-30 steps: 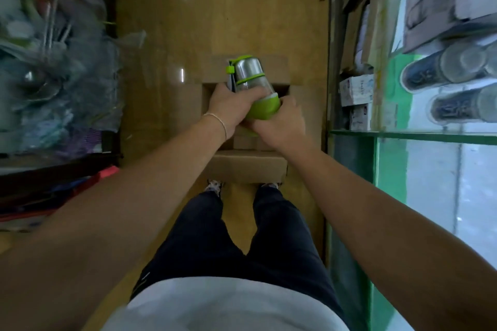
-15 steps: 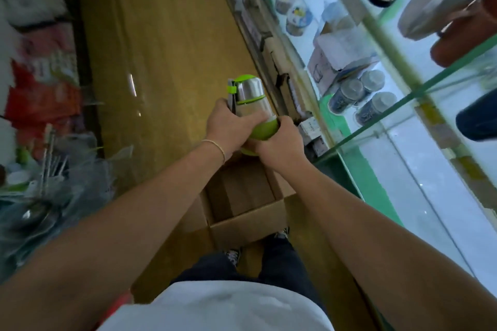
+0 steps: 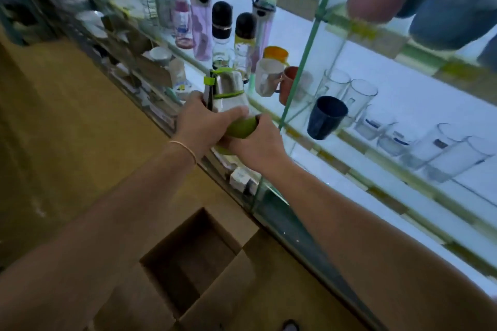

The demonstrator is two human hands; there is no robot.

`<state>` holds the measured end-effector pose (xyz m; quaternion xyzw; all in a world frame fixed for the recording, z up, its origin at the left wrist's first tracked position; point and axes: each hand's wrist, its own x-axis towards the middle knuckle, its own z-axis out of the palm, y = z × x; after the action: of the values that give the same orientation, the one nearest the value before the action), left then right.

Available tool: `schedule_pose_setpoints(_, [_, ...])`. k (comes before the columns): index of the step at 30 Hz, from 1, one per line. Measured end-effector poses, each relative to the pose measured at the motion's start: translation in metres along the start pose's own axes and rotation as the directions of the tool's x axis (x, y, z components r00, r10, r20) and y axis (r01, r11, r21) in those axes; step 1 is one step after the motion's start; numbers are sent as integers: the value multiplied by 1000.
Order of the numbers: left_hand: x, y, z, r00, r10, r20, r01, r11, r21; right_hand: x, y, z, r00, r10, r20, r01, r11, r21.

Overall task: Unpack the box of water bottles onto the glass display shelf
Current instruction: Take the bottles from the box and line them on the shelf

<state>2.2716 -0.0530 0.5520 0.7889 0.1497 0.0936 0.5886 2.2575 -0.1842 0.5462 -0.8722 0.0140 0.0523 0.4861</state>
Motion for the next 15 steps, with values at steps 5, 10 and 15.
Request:
schedule_pose_setpoints(5, [-11, 61, 27, 987, 142, 69, -140, 989, -43, -8, -18, -64, 992, -56, -117, 55, 998, -18])
schedule_pose_setpoints(10, [-35, 124, 53, 958, 273, 86, -265, 960, -93, -27, -34, -137, 972, -111, -207, 107, 994, -28])
schedule_pose_setpoints(15, [-72, 177, 85, 912, 386, 139, -370, 921, -123, -62, -40, -206, 953, -136, -272, 121, 990, -73])
